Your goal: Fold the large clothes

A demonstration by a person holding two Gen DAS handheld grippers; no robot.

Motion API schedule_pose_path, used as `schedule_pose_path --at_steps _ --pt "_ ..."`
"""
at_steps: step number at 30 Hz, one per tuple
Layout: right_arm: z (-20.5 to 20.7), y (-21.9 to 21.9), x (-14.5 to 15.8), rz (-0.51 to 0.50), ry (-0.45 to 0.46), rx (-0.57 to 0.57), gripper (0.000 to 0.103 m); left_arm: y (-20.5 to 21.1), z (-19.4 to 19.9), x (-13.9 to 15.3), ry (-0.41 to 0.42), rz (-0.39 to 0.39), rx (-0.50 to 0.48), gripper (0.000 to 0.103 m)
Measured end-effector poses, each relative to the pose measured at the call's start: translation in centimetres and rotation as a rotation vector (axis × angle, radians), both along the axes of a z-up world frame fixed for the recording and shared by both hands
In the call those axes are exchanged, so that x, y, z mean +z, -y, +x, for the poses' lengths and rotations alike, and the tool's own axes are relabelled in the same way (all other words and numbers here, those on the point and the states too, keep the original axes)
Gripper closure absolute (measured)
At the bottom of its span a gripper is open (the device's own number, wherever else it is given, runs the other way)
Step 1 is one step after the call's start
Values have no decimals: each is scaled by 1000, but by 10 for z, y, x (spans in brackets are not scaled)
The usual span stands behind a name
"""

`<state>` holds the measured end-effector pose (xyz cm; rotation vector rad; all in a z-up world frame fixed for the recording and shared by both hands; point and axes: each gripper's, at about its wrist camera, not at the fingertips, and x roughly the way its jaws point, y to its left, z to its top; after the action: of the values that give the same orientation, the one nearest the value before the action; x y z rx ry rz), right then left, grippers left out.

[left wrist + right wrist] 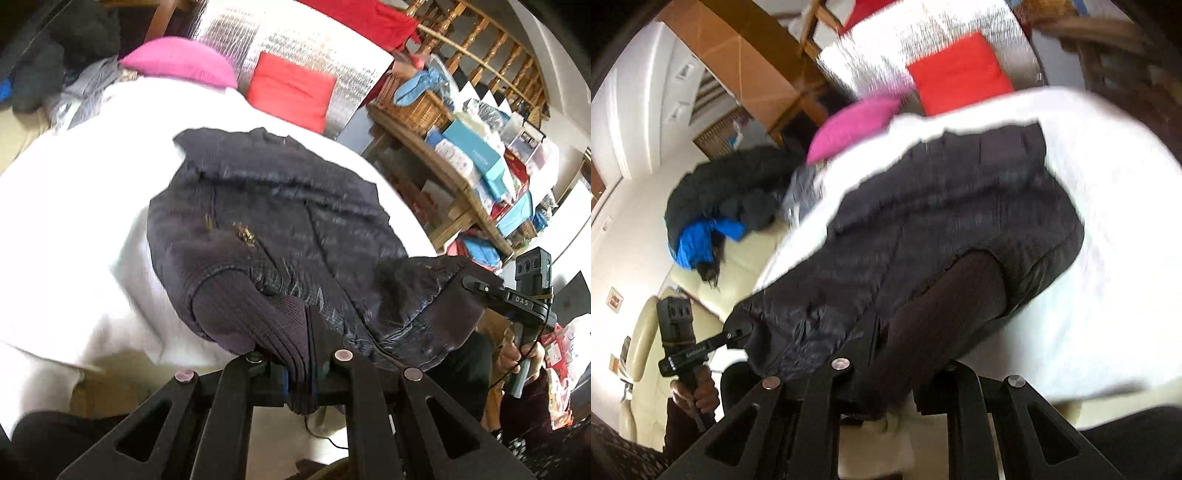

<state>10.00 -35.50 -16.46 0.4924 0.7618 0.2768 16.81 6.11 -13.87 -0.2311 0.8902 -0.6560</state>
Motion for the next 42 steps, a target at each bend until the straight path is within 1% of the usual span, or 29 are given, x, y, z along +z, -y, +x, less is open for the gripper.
schedule_pose_path --at_steps 1,5,7,9,12,15,21,26,31,34,37,42 --pt "4 0 6 4 26 -14 87 7 6 3 6 -5 1 95" --pt "11 12 29 8 94 -59 88 4 18 19 49 -26 19 95" --pt "21 16 38 10 121 -80 88 6 24 28 78 -14 33 95" --pt "28 17 44 2 140 -98 88 11 29 36 111 23 49 95" --pt "37 19 43 14 148 -111 88 25 33 40 138 109 76 95" --pt "40 17 35 11 136 -114 88 36 31 40 156 171 78 95" --pt "41 22 25 11 106 -133 88 47 32 37 167 245 80 95" --pt "44 27 24 6 100 -147 88 51 32 40 186 279 85 94" --pt "50 31 24 -2 93 -157 88 54 38 43 195 286 83 94" --pt "58 35 26 -2 97 -171 88 55 47 45 187 275 85 94" --pt "70 41 29 -9 101 -190 88 53 66 49 166 242 92 94" --pt "107 59 43 -28 135 -228 88 56 109 56 146 207 113 94"
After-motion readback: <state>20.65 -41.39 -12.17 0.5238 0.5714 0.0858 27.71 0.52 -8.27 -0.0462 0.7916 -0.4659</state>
